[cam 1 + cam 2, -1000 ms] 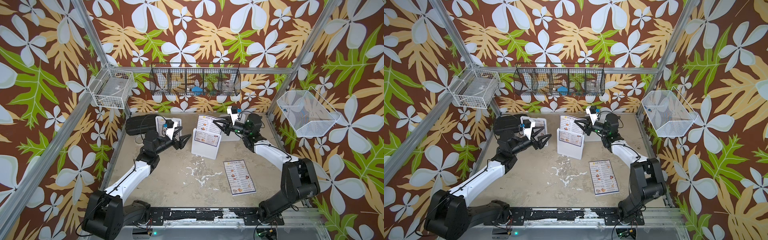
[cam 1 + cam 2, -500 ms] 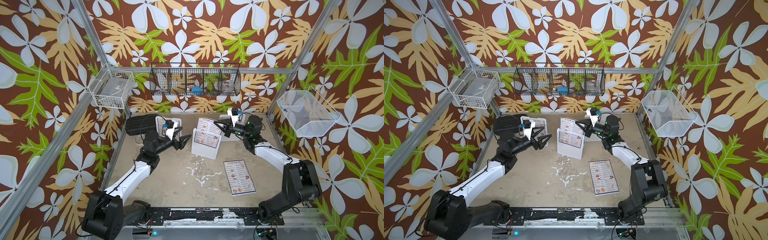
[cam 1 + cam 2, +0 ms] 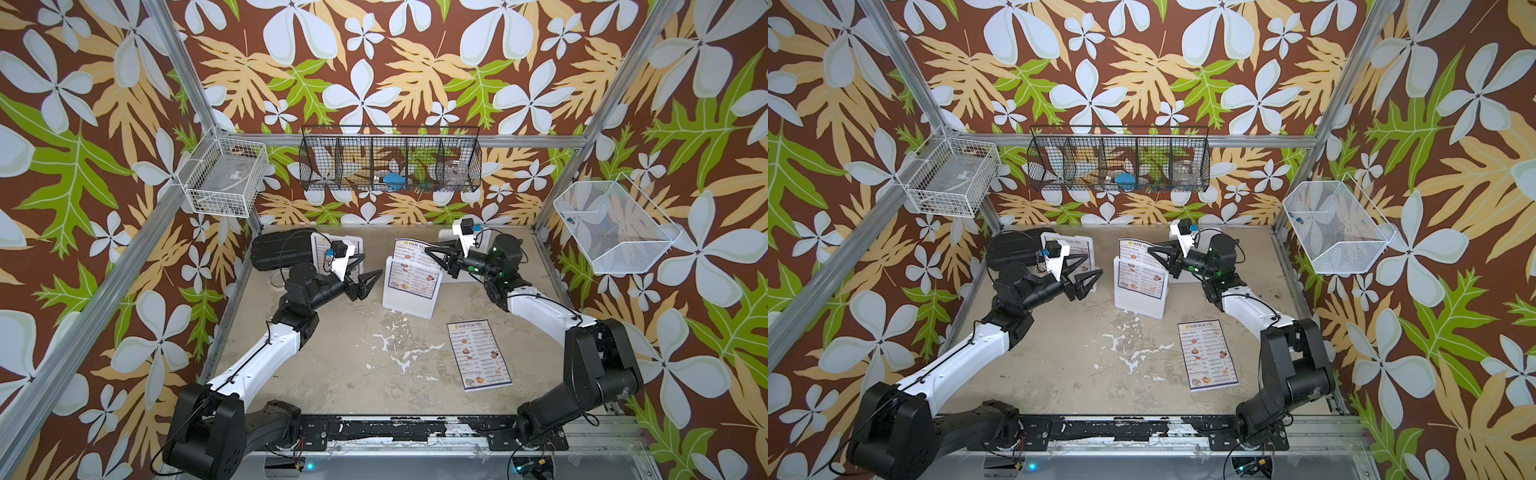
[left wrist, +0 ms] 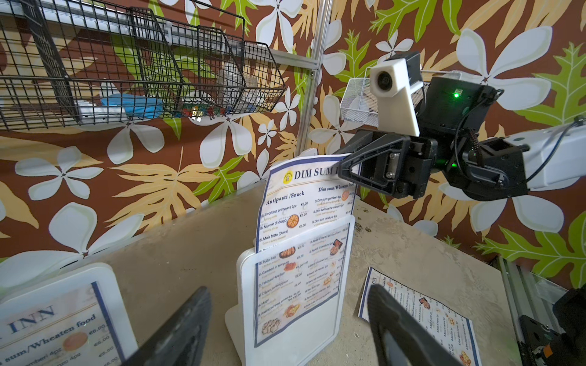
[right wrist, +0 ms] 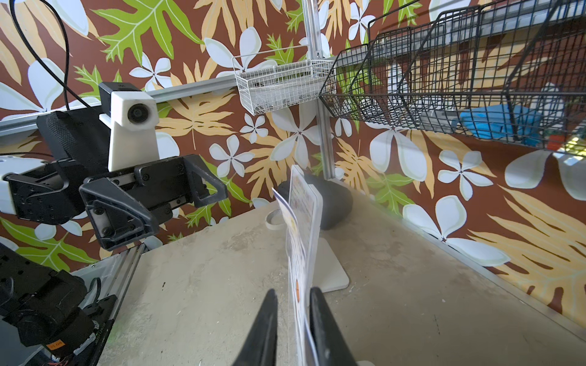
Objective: Insert the menus into the narrow rack
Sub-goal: Insert the menu into the narrow rack.
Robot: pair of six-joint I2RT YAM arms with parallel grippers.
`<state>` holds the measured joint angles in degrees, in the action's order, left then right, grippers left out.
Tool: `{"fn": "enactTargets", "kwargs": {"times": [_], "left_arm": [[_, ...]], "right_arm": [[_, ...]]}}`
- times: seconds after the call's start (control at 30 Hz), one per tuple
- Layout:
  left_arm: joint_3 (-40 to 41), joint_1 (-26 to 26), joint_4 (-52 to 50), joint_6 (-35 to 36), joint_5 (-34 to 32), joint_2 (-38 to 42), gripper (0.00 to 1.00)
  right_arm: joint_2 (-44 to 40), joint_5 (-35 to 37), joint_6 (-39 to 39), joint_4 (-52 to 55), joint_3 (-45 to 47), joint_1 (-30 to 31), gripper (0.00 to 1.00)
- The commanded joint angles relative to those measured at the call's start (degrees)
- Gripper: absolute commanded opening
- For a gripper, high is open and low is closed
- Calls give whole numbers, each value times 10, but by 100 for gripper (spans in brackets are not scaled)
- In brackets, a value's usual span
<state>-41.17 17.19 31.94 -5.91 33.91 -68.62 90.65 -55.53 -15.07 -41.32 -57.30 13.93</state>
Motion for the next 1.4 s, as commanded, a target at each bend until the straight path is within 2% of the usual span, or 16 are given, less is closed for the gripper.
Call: {"fn": "enactTargets", "kwargs": {"times": [0.0, 0.17, 0.3, 0.53, 1.07, 1.37], "left_arm": [[2, 0, 18, 5, 5, 2, 79], [1, -1, 17, 4, 7, 1, 79], [3, 0, 18, 5, 6, 3, 79], [3, -1, 19, 5, 7, 2, 80], [9, 0, 19, 7, 8, 11, 80], [11, 0, 22, 7, 10, 10, 80]], "right_arm": [[1, -3, -6, -7, -15, 1, 21], [-6, 7, 2, 5, -20, 1, 21], [-2, 6, 2, 4, -18, 2, 14], [4, 5, 2, -8, -2, 1, 9], [18, 10, 16, -13, 23, 23, 7], [19, 55, 40, 19, 20, 22, 7]]}}
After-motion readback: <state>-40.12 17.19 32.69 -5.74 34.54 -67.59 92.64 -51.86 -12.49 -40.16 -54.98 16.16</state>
